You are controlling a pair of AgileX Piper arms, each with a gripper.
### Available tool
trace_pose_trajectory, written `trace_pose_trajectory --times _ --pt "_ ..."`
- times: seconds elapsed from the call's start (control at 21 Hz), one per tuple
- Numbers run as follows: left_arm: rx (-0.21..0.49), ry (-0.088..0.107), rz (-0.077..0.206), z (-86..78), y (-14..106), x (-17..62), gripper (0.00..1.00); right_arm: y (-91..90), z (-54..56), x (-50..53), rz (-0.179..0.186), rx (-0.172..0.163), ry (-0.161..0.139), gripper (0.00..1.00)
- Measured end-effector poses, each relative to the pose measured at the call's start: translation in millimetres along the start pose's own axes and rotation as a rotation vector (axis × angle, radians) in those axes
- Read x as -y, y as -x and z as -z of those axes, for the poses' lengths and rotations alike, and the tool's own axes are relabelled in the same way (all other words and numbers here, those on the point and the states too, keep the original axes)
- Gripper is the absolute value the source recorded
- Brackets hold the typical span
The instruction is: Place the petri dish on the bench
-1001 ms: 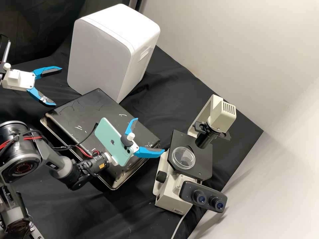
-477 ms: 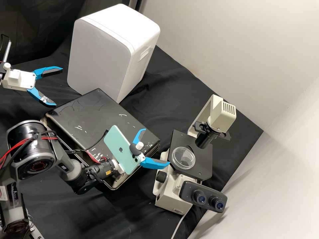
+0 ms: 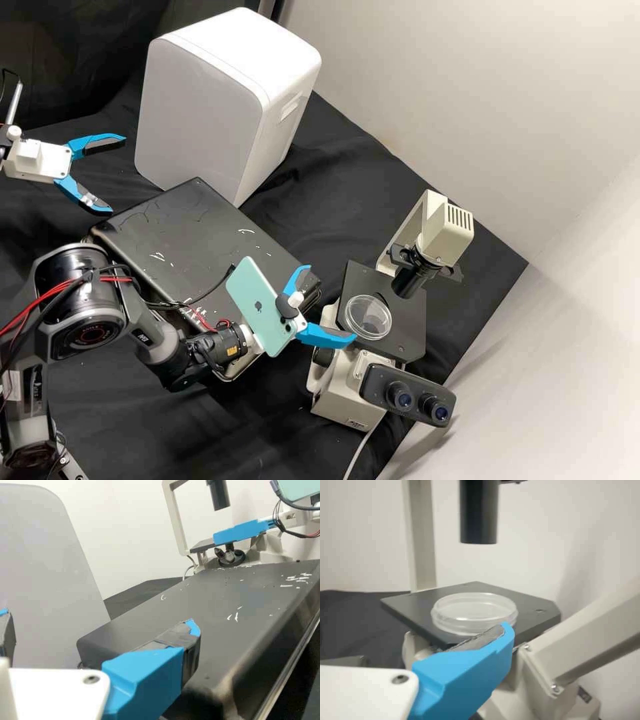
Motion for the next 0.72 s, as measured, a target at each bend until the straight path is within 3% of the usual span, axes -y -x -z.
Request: trace_pose_trajectory --times 0.24,0.52,0.72 --pt "0.021 -0.005 0.011 -1.1 -0.8 2.3 1.00 -3.4 -1.0 -4.4 -0.027 0.018 -0.011 1.00" --pt "0.020 0.010 0.014 -0.2 -1.1 2.9 1.00 -7.4 -0.2 -7.2 -0.042 0.020 -0.012 1.00" --pt "0.020 0.011 0.016 0.2 -1.7 3.3 1.00 -19.7 -3.8 -8.7 -0.064 0.037 0.006 1.00"
